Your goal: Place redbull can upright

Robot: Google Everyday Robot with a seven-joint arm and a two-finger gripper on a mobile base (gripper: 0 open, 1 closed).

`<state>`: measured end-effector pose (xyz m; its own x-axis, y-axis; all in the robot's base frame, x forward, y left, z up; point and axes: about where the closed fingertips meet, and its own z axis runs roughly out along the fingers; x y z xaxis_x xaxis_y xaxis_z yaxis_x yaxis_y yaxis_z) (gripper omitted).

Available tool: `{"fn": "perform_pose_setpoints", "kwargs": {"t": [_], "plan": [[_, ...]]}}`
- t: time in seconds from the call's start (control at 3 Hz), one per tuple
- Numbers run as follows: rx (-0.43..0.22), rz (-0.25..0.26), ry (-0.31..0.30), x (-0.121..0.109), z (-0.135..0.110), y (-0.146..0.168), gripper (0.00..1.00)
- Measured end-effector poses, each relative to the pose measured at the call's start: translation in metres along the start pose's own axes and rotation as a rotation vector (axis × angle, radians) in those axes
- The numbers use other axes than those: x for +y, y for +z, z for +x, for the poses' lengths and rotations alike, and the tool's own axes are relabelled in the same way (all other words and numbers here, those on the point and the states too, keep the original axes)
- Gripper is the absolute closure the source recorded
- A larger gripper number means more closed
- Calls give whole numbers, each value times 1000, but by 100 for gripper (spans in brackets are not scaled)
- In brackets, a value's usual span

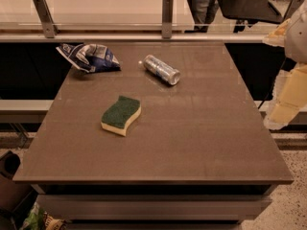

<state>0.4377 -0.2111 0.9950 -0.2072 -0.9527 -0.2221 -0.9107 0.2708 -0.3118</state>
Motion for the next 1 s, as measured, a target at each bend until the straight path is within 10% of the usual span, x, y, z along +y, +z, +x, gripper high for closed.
{"fn": "perform_pose_setpoints", "kwargs": {"t": [1.0], "plan": [[-99,14,65,-40,-24,-11,0]]}}
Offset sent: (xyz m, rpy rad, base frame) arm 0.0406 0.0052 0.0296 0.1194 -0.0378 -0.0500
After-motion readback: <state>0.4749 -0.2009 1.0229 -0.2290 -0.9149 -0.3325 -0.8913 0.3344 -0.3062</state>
